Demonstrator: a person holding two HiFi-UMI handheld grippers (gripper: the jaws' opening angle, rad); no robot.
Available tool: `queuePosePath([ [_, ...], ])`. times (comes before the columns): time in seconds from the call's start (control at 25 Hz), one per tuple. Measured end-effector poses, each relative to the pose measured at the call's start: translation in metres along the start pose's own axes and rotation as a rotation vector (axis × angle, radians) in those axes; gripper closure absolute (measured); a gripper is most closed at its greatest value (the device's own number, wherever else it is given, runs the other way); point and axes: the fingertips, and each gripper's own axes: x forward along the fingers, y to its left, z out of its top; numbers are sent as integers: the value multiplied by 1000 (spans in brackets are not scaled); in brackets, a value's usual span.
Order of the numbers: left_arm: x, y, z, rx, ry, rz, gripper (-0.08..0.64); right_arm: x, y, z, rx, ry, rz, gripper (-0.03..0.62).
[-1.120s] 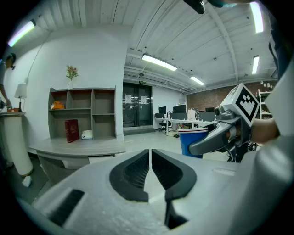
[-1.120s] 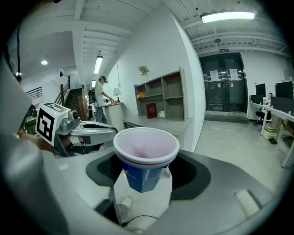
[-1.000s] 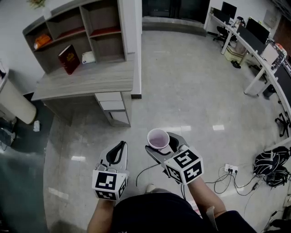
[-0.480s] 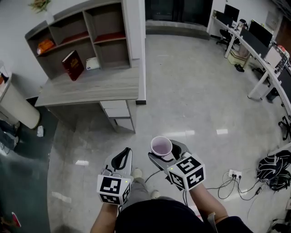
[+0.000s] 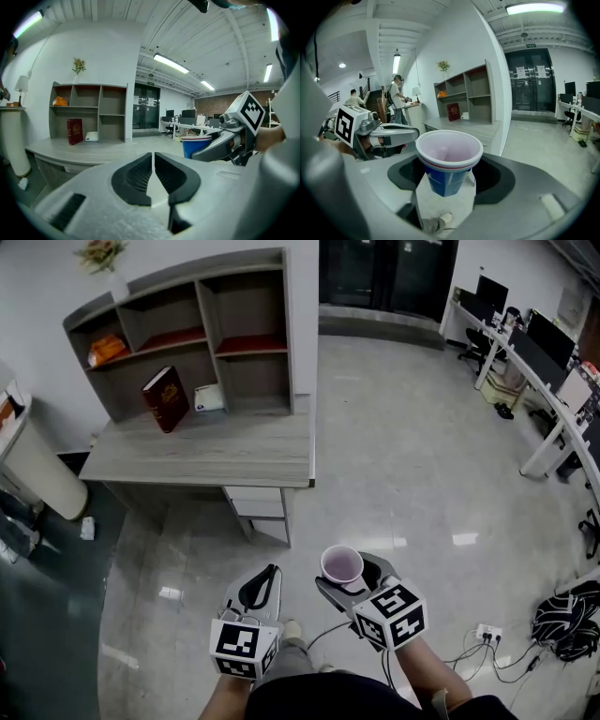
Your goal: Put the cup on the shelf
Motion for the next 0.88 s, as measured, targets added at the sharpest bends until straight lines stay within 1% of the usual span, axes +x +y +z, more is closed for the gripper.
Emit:
queuePosePath([
  [0.2,20,39,15,1,-7,-2,557,43,-8,29,-7,1,1,287],
  [0.36,33,76,26,-1,-18,15,555,73,-12,53,-9,0,0,287],
  [0.44,40,90,29,-2,-13,8,557,88,-14,62,-10,4,-4,287],
  [0.64,55,119,31,8,10,-22,557,123,-18,80,-3,11,-11,287],
  [0.88,73,142,29,4,29,-35,557,146,-29,93,4,19,-25,287],
])
